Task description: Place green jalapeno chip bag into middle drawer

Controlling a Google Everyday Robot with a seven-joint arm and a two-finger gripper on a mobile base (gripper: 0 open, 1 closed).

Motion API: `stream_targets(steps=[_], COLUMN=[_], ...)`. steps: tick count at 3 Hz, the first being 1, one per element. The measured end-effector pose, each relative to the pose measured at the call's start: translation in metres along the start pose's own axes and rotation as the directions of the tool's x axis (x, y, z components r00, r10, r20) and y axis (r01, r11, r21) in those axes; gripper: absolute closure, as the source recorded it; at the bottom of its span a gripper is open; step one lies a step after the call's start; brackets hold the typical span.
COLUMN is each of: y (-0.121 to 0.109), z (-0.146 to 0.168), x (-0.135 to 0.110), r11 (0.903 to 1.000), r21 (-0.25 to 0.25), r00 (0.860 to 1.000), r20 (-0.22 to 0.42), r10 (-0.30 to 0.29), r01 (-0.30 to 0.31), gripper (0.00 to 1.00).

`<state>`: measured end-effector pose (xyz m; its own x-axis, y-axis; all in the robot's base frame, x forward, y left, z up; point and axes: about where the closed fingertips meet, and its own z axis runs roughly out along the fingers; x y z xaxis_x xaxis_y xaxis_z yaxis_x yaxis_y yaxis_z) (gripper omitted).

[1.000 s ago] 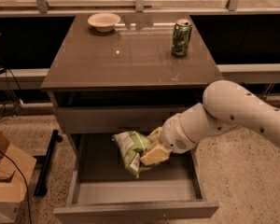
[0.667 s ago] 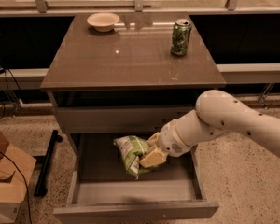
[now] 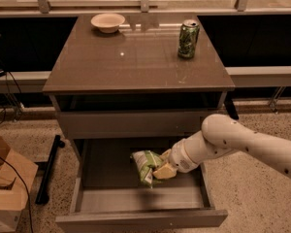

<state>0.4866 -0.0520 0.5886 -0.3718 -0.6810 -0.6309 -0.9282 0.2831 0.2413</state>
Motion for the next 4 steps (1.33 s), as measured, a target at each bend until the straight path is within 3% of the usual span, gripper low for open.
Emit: stream_targets(steps=[1, 2, 3, 4], y=[-0.022, -0.037, -0.044, -0.043], z=[0.024, 0.056, 0.074, 0.075], x=[0.034, 0.083, 0.110, 0.109], r11=[0.9975, 0.9817, 0.9658, 0.9663], r21=[0.010, 0.018, 0.022, 0.019], r00=[0.998, 0.982, 0.966, 0.966], r20=[0.005, 0.001, 0.008, 0.007], r10=[0.069, 0.190, 0.258, 0.257], r01=[-0.069, -0.190, -0.258, -0.257], gripper=[0.59, 0.28, 0.03, 0.00])
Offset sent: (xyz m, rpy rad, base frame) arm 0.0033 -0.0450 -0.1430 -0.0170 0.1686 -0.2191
